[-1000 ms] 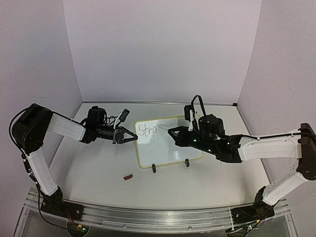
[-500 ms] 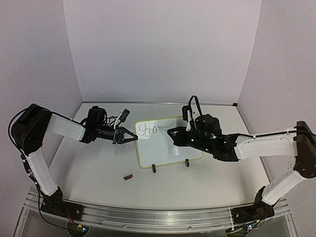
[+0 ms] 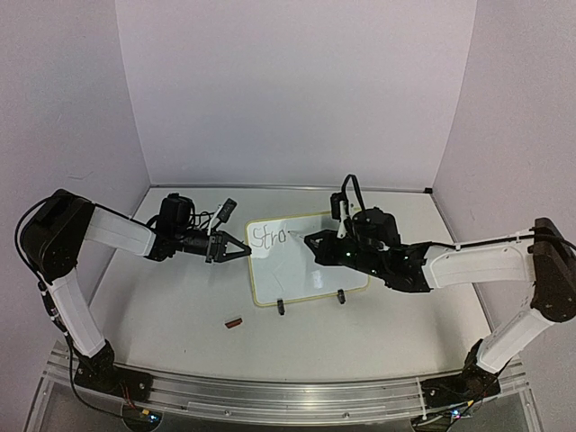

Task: Write a sentence on the whiteboard

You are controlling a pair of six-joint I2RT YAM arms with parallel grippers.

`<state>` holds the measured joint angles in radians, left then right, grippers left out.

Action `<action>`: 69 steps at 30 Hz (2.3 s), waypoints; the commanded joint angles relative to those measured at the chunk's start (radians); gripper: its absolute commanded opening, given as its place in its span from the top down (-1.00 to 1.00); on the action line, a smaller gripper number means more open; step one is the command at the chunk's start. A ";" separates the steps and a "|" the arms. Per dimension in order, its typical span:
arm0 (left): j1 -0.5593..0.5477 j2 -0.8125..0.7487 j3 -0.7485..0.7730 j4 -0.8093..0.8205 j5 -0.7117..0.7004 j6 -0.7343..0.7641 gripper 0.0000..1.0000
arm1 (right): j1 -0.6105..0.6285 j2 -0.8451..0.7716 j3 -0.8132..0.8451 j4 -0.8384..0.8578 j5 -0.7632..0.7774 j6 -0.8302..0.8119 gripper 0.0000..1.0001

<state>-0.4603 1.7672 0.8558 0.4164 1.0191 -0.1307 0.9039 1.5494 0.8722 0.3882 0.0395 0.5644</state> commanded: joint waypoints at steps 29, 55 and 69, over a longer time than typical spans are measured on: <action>-0.020 -0.016 0.013 -0.053 -0.014 0.040 1.00 | -0.007 -0.009 -0.033 0.099 0.060 0.045 1.00; -0.021 -0.008 0.017 -0.054 -0.014 0.042 1.00 | -0.007 -0.050 -0.084 0.095 0.145 0.054 1.00; -0.023 -0.010 0.017 -0.056 -0.015 0.042 1.00 | -0.007 -0.047 -0.114 0.043 0.077 0.080 1.00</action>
<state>-0.4629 1.7672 0.8619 0.4072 1.0164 -0.1303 0.9039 1.5166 0.7870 0.4657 0.1199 0.6255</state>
